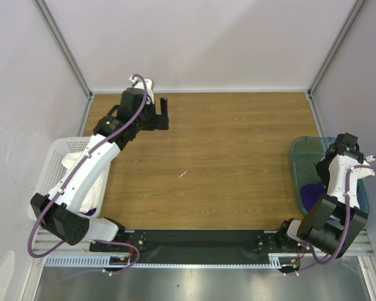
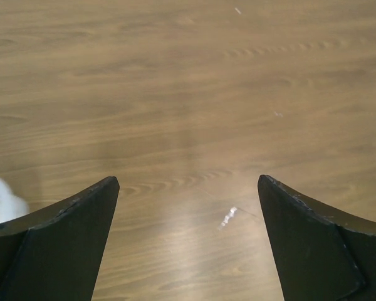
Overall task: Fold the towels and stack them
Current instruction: Grab crumpled towel
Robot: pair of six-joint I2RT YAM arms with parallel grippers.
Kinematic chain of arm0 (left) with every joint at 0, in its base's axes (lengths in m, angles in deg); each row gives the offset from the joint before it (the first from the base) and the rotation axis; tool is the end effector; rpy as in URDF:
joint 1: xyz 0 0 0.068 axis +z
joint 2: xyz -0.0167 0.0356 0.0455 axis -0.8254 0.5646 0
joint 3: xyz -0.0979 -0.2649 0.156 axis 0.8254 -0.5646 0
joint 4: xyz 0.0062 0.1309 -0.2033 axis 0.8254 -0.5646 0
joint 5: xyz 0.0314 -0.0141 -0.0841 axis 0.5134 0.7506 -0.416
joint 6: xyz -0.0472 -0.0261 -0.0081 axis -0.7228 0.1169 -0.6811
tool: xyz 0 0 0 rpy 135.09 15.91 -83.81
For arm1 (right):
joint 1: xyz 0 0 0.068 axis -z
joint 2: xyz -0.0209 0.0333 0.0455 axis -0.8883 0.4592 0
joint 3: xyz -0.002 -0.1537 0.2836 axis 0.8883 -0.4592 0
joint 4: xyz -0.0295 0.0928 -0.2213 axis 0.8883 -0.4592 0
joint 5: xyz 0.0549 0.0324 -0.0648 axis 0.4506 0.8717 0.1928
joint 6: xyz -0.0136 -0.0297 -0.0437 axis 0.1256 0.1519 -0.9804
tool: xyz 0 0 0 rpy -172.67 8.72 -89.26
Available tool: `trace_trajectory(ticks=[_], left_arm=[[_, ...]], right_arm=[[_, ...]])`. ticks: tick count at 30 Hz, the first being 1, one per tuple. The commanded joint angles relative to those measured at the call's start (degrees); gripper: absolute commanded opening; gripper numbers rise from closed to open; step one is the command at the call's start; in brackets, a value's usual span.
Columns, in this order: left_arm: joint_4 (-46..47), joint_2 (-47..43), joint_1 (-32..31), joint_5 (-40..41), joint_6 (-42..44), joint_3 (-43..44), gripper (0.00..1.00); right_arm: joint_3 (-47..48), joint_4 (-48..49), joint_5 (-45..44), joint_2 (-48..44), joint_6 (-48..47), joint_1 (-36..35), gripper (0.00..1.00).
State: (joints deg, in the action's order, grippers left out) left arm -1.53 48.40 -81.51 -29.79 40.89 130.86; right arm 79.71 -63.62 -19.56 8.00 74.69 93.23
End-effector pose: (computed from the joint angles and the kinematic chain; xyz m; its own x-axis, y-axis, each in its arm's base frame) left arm 0.2393 -0.1078 0.4450 -0.5546 -0.0258 -0.8317 0.1301 0.9845 -0.1173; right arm 0.1572 -0.1088 0.3075 -0.1332 0.8656 -0.4827 0.9884 0.1516 -0.0008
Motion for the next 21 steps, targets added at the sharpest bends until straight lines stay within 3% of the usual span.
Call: trace_trajectory(ticks=[1, 6, 11, 13, 15, 21], left_arm=[[6.6, -0.8, -2.9, -2.7, -2.2, -3.5, 0.99], [8.7, -1.4, -3.9, -4.4, -2.7, -7.0, 0.99], [10.1, -3.0, -4.0, -4.6, -2.3, -8.7, 0.99], [9.9, -3.4, -4.1, -4.2, -2.2, -9.0, 0.99], [9.9, -4.1, -4.0, -3.4, -2.3, -9.6, 0.99], [11.3, -5.5, -4.4, -4.9, -0.5, -9.9, 0.99]], right_arm=[[-1.1, 2.8, -5.5, -1.7, 3.5, 0.3, 1.0], [-7.1, 11.1, -7.1, 1.1, 2.7, 1.0, 0.97], [-7.8, 17.4, -7.0, 4.8, -0.2, 1.0, 0.75], [-6.6, 16.8, -7.7, 4.9, -0.4, 1.0, 0.43], [-5.3, 13.4, -10.0, 3.4, 0.4, 1.0, 0.0], [5.2, 7.4, -8.1, -8.2, -4.0, -3.3, 0.0]])
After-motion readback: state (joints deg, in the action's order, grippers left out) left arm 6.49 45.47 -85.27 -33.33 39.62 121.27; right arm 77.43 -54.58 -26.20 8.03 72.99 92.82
